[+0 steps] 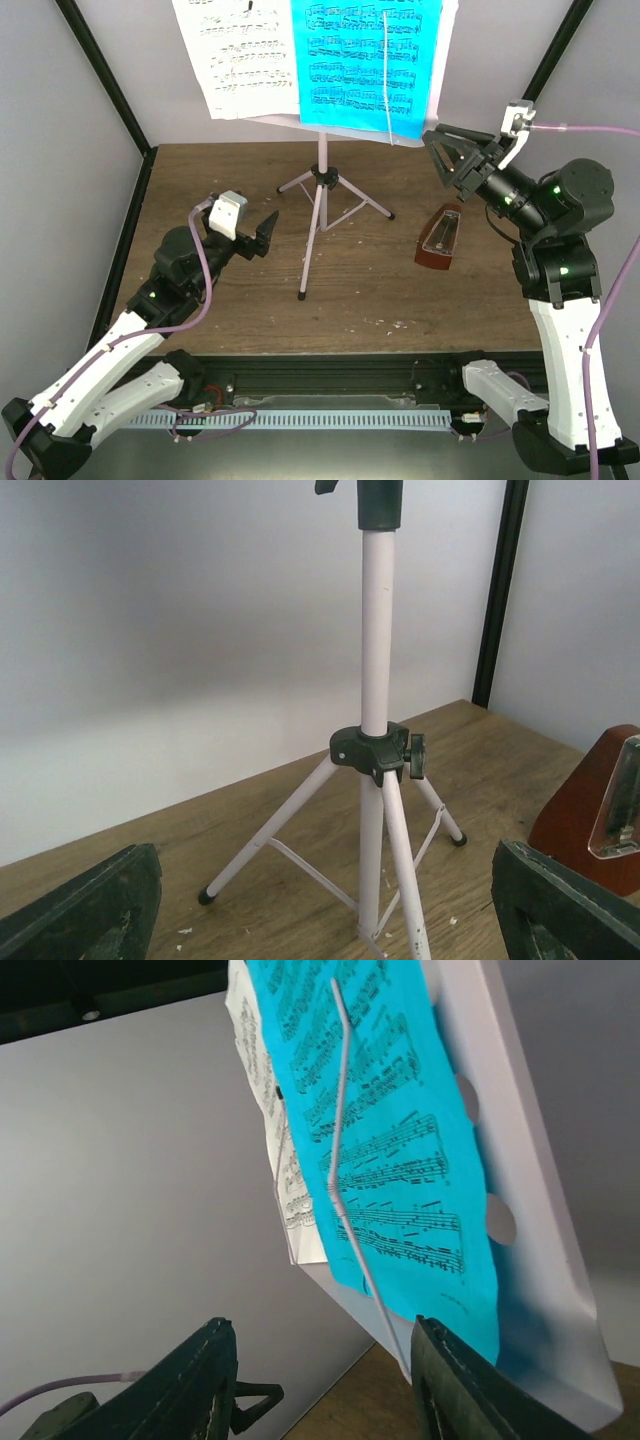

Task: Pack up the instrument practice props

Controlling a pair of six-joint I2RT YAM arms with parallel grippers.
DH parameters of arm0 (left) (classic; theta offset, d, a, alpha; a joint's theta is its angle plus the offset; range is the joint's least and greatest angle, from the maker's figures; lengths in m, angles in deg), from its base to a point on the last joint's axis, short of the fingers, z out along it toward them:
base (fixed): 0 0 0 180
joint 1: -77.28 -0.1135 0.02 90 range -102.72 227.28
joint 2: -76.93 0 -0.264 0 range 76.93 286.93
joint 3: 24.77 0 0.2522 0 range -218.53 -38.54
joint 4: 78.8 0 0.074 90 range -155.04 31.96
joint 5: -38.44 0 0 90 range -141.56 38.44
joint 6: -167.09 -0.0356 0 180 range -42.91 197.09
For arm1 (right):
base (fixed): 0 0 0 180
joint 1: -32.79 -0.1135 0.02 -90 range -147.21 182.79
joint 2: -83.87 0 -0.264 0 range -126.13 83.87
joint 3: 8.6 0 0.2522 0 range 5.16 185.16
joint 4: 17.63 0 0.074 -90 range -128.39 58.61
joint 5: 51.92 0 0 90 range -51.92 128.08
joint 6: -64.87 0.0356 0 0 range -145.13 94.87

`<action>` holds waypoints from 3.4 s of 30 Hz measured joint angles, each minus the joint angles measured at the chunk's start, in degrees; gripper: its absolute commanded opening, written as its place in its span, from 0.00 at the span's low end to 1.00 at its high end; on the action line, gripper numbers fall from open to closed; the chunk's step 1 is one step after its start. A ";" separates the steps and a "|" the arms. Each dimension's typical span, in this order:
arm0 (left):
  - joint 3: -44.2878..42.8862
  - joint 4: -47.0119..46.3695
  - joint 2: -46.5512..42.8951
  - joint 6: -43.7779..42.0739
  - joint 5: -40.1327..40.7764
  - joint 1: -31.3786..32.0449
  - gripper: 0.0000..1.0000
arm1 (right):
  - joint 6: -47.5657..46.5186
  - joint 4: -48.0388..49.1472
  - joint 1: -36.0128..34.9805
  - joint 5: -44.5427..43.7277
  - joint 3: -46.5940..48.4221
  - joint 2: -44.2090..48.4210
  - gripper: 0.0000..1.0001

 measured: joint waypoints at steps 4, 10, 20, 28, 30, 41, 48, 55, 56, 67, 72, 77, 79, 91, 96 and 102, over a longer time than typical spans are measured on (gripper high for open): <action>0.00 0.00 0.11 0.04 -0.04 0.15 0.91 | 0.59 -0.11 0.00 0.02 0.15 -1.73 0.47; 0.00 0.00 0.76 0.26 -0.52 0.70 0.91 | 1.03 -1.73 0.00 0.20 1.07 -4.72 0.47; 0.00 0.00 1.01 0.68 -0.70 0.74 0.91 | 0.17 -3.52 0.00 -3.04 1.07 -4.68 0.45; 0.00 0.00 1.07 0.70 -0.68 0.74 0.91 | -0.37 -3.72 0.00 -2.91 1.07 -5.49 0.36; 0.00 0.00 1.25 0.70 -0.68 0.74 0.91 | -0.50 -3.78 0.00 -2.82 1.05 -5.68 0.36; 0.00 0.00 1.68 0.70 -0.66 0.74 0.91 | -1.03 -3.78 0.00 -3.02 1.05 -6.05 0.32; 0.00 0.00 1.92 0.70 -0.68 0.74 0.91 | -1.09 -3.45 -0.02 -2.95 1.05 -6.97 0.30; 0.00 0.00 1.92 0.70 -0.68 0.74 0.92 | -0.98 -2.01 -0.46 -2.58 1.05 -7.69 0.25; 0.00 0.00 1.92 0.70 -0.68 0.74 0.92 | -1.01 -1.79 -0.48 -2.58 1.03 -7.80 0.25; 0.00 0.02 1.92 0.70 -0.68 0.74 0.92 | -1.14 1.03 -2.27 -2.99 1.92 -10.34 0.24; 0.00 0.00 1.92 0.68 -0.68 0.74 0.92 | -1.20 1.90 -3.50 -3.67 3.28 -11.78 0.21; -0.50 0.28 2.58 0.66 -1.70 0.74 0.90 | -1.70 2.54 -4.33 -4.83 3.72 -12.46 0.10; -1.92 1.40 3.80 0.96 -3.28 0.74 0.86 | -1.92 2.62 -4.52 -5.46 3.74 -12.52 0.05; -31.91 8.41 17.73 19.69 -21.57 0.76 0.65 | -4.92 2.84 -4.90 -9.18 2.43 -10.86 0.01; -42.69 3.15 25.46 28.81 -28.61 1.09 0.62 | -5.86 3.28 -4.90 -10.43 0.66 -8.87 0.01; -53.42 -0.02 37.31 34.91 -32.79 2.10 0.61 | -6.40 4.50 -4.90 -10.54 -0.37 -8.76 0.01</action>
